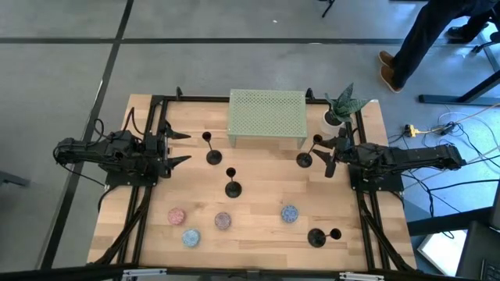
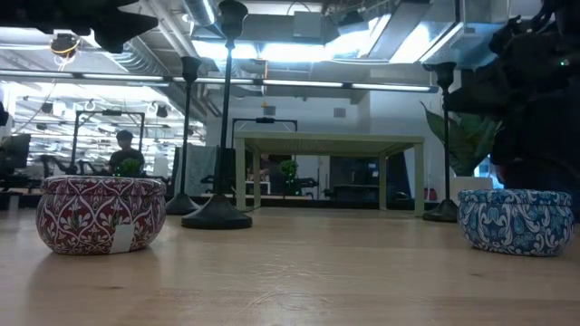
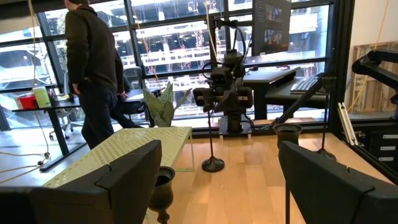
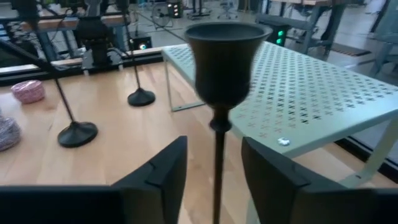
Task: Pick & Place candle stick holders
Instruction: Put the black candle holder on the shelf
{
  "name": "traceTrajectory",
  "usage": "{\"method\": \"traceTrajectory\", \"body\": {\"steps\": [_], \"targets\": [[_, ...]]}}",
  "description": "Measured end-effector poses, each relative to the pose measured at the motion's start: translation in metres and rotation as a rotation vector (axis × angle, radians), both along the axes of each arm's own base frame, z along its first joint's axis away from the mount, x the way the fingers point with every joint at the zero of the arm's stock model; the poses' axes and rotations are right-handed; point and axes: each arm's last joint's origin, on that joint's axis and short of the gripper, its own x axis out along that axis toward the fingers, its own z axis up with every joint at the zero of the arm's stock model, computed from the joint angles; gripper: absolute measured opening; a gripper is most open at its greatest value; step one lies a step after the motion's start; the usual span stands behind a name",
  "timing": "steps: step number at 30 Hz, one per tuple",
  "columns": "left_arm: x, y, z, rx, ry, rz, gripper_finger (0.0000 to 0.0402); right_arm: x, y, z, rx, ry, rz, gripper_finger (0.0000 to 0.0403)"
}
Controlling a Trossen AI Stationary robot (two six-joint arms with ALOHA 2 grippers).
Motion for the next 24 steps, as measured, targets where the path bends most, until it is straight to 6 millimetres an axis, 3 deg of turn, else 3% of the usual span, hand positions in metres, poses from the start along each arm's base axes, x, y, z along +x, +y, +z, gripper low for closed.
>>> {"method": "traceTrajectory", "body": {"steps": [4, 24], "targets": [[0.0, 0.0, 0.0, 0.0, 0.0, 0.0, 0.0322, 0.0, 0.0, 0.0, -0.018, 0.008, 0.002, 0.0132], [-0.0001, 0.0, 0.0001, 0.047, 0.005, 0.004, 0.0322, 0.0005, 0.0003, 0.0015, 0.004, -0.018, 0.007, 0.0143]]}}
